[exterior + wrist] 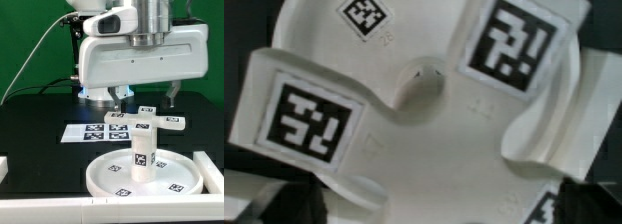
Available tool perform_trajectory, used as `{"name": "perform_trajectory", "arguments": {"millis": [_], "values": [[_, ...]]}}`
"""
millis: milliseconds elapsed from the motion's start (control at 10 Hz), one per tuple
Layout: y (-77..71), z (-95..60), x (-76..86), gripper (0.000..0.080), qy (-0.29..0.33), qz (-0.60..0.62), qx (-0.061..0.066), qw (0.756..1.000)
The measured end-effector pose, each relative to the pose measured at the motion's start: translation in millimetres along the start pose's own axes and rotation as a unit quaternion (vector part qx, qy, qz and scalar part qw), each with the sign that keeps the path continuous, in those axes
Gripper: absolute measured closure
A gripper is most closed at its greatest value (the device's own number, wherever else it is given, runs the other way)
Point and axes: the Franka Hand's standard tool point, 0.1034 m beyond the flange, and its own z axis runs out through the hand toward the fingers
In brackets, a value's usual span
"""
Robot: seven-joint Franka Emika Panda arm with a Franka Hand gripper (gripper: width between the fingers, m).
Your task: Assemble round table
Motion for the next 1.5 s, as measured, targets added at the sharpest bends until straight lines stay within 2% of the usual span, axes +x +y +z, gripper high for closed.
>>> {"name": "perform_trajectory", "arguments": {"millis": [100, 200, 300, 700, 1300, 1500], "values": [[-0.2, -0.3, 0.4, 0.0151, -0.001, -0.056, -0.004, 0.998], [7.7, -1.7, 0.2, 0.0151, 0.006, -0.094, -0.007, 0.996], [10.5, -1.3, -1.0, 0.0151, 0.005, -0.092, -0.008, 0.996], [7.5, 1.8, 5.8, 0.0151, 0.005, 0.004, -0.008, 1.000], [-7.3, 12.5, 5.7, 0.0151, 0.007, -0.010, -0.012, 1.000], [-6.1, 18.6, 3.9, 0.0151, 0.005, -0.011, -0.014, 1.000]]}}
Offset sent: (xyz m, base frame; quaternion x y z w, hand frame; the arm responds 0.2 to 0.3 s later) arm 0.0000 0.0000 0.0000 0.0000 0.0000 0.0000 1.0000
